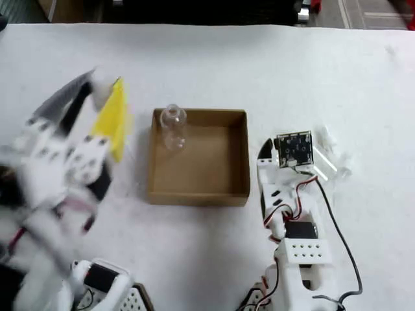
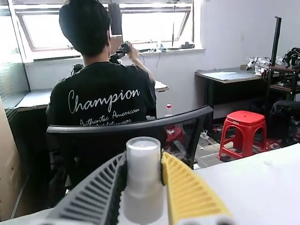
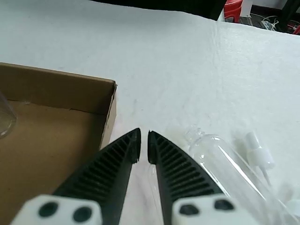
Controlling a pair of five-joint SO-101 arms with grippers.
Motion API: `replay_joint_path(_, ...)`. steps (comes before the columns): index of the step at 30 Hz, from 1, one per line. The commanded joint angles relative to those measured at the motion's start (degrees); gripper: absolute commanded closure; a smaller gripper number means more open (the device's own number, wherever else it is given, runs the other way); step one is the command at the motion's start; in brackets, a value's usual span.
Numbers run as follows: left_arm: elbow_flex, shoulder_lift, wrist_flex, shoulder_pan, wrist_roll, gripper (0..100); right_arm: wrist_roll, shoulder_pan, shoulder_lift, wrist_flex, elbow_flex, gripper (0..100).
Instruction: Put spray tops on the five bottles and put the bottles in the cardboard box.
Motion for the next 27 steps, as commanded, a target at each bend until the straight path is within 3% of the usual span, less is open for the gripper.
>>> replay_joint_path(1, 20.7, -1.9, -32.5, 0.2, -0.6, 98, 0.0, 0.4, -0.6, -1.0, -0.6, 98.1)
replay_joint_path(5, 30.9, 2.3, -54.2, 0.3, -0.6, 98, 0.0, 0.4, -0.6, -1.2, -0.6, 98.1)
replay_joint_path(13, 27.2, 24.3, -69.3, -1.4, -0.1, 98, 0.0, 0.4, -0.5, -2.4, -0.5, 98.1)
replay_joint_path(18, 26.8, 32.0, -71.7, -1.5, 0.3, 98, 0.0, 0.4, -0.5, -3.0, -0.1, 98.1)
replay_joint_path(24, 29.0, 32.4, -71.7, -3.8, 9.8, 98, 0.0, 0.4, -0.5, -3.0, -0.1, 98.1)
replay_joint_path(27, 29.1, 32.5, -71.7, -4.0, 11.1, 98, 0.0, 0.4, -0.5, -3.0, -0.1, 98.1)
